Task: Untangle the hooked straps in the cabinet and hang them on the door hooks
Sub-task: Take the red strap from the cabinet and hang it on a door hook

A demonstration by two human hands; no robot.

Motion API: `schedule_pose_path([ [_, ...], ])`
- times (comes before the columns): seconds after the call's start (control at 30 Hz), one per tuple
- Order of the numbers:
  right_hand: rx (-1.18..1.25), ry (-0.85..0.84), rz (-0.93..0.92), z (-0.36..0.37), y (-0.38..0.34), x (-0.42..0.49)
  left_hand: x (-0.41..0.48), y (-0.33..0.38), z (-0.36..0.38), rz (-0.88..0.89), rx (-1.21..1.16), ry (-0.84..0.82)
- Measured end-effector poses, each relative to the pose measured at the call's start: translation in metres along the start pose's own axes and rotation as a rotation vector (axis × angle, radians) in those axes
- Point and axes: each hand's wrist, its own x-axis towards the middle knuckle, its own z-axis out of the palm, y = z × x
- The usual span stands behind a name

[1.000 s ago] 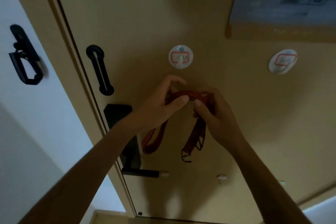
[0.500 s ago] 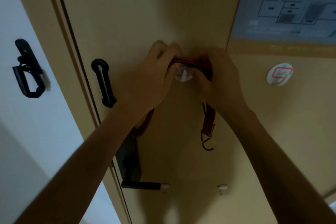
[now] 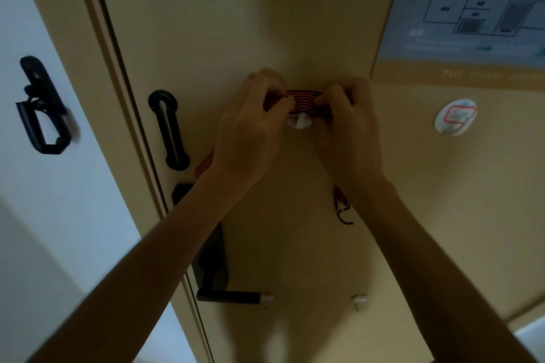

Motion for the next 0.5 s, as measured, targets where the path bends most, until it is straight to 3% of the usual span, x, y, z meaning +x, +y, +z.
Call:
schedule_pose_path([
  [0.2, -0.019, -0.037, -0.12, -0.013, 0.004, 0.004, 0.013, 0.0, -0.012, 0.086, -0.059, -0.047],
  [0.5, -0.031, -0.022, -0.246, -0.017, 0.014, 0.003, 0.007, -0.002, -0.016, 0.058, -0.046, -0.133],
])
